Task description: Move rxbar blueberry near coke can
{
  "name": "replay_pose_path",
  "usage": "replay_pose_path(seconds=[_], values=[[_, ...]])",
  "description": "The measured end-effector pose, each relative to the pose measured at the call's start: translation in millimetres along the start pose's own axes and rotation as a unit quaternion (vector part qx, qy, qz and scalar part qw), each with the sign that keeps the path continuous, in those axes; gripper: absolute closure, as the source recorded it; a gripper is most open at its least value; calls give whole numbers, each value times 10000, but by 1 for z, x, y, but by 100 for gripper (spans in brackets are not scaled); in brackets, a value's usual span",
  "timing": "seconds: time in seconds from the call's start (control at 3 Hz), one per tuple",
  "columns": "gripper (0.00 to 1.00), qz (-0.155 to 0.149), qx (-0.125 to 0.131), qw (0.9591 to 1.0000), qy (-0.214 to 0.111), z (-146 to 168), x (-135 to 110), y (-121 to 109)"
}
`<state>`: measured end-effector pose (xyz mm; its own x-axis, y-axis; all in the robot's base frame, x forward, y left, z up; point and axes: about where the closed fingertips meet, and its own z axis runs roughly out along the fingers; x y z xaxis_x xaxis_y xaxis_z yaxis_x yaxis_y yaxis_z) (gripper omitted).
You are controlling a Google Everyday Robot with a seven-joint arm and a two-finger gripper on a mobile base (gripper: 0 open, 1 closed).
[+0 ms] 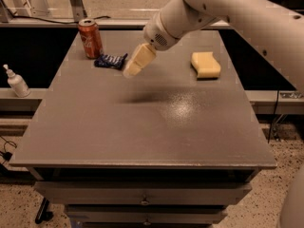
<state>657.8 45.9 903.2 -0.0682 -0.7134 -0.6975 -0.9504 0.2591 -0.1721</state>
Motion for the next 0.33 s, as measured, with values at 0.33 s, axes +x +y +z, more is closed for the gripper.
replay_pose_path(seconds=[0.33], values=[[0, -120, -90, 9996, -224, -53, 15, 3]])
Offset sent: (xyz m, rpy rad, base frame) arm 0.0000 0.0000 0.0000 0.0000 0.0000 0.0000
